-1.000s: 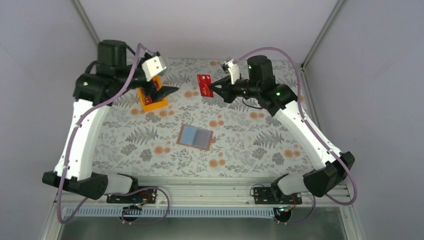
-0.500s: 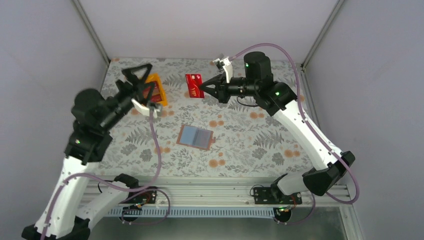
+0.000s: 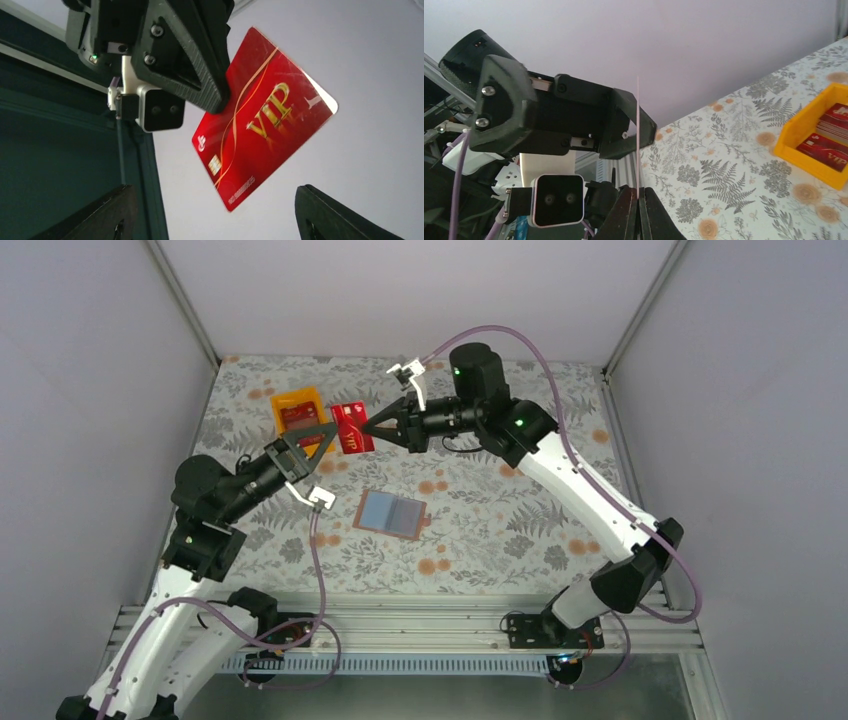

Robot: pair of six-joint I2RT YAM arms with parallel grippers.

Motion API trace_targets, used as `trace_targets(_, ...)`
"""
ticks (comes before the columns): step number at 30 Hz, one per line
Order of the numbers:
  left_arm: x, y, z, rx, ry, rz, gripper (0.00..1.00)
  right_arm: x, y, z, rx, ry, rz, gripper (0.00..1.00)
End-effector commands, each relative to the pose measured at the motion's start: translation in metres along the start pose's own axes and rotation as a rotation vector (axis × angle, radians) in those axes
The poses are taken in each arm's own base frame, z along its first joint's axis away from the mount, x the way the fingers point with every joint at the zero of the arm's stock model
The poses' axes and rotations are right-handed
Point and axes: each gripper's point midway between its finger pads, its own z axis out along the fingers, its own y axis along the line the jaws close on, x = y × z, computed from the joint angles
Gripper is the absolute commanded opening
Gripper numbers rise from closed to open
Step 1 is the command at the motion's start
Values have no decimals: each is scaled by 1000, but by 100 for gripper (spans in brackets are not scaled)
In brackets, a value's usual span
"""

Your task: Take the credit cards out of the card holder

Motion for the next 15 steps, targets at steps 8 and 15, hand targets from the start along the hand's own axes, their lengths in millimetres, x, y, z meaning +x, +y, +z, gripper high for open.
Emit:
trace_targets(8, -15, -19, 0, 37, -75, 640, 53, -5, 35, 16, -121, 34, -44, 4)
trace_targets(15, -15, -16, -1, 25, -74, 631, 22, 6, 29, 29, -133, 77, -27, 4)
